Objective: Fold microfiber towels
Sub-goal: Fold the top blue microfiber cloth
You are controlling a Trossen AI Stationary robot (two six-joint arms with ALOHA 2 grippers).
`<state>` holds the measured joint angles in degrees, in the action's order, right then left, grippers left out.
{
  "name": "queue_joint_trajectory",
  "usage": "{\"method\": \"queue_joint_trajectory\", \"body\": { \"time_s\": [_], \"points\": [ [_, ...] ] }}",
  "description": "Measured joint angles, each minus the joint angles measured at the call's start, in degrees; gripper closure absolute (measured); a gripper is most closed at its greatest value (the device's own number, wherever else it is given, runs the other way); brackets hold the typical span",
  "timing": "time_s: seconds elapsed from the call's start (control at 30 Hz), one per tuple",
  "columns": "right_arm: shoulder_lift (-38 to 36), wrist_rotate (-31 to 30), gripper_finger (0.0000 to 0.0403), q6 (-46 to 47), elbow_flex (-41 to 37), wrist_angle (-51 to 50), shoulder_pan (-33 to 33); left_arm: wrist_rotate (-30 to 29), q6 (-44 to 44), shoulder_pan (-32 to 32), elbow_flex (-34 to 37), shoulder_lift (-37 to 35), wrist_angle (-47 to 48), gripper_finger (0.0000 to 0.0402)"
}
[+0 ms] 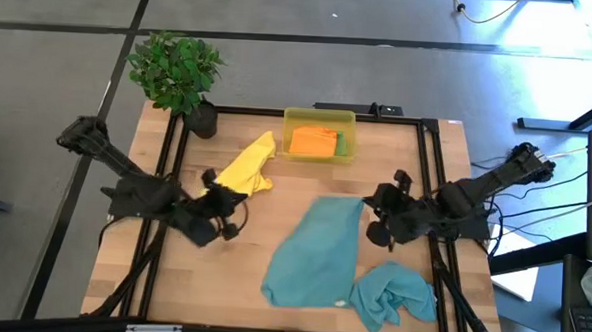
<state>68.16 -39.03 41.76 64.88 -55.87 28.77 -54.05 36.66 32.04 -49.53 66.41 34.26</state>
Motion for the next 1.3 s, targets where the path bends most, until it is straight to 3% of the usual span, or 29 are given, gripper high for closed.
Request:
{"method": "queue_joint_trajectory", "body": {
  "time_s": [0.27, 0.4, 0.5, 0.73, 0.9, 1.3],
  "points": [
    [0.0, 5.9, 0.0399, -0.5, -7.4, 2.4, -6.7, 11.6, -13.4, -9.2, 11.1, 0.0, -23.7, 0.0402],
    [0.0, 8.5, 0.0399, -3.2, -9.5, 4.7, -8.5, 25.7, -18.1, -15.6, 15.3, 1.5, -37.2, 0.0389],
    [0.0, 9.8, 0.0399, -5.1, -10.0, 6.8, -9.2, 33.8, -19.3, -20.3, 16.4, 5.4, -42.9, 0.0363],
    [0.0, 13.3, 0.0399, -12.8, -10.0, 14.3, -9.2, 43.9, -23.0, -28.0, 14.9, 19.5, -56.9, 0.0297],
    [0.0, 14.9, 0.0399, -18.6, -7.6, 20.8, -9.2, 46.2, -28.2, -29.8, 10.3, 25.7, -60.0, 0.0285],
    [-0.1, 25.8, 0.0399, -28.7, 3.4, 24.4, -3.7, 58.2, -38.9, -29.9, 4.3, 25.6, -60.5, 0.0280]
  ]
}}
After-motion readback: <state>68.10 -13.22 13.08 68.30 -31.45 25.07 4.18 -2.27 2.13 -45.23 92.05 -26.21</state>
